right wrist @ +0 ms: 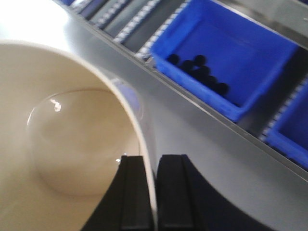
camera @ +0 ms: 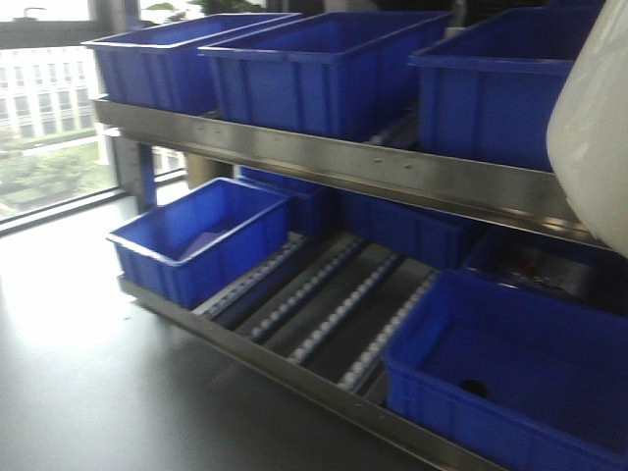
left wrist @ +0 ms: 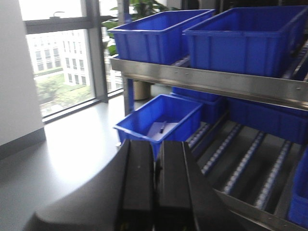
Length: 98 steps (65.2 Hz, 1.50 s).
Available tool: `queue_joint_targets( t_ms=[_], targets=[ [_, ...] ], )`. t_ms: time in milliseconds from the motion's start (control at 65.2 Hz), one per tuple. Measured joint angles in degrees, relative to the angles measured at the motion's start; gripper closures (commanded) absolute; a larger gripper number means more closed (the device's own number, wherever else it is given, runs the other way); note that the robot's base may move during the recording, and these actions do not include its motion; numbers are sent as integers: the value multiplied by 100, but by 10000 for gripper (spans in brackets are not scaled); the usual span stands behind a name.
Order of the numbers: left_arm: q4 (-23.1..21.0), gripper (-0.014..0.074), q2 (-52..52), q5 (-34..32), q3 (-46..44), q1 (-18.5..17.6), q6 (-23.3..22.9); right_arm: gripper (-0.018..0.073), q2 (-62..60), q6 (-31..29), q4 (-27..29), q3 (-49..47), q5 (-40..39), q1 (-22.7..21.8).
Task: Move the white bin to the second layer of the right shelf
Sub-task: 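Approach the roller shelf and raise the bin above the rollers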
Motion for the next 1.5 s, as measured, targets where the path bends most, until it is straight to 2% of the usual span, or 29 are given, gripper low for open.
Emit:
queue_joint_targets(
  t_ms=[1411,1503],
  targets=[
    [0,512,0,0,0,0,0,491,0,0,0,0,0,0],
    [0,512,0,0,0,-155,0,491,0,0,0,0,0,0]
  ],
)
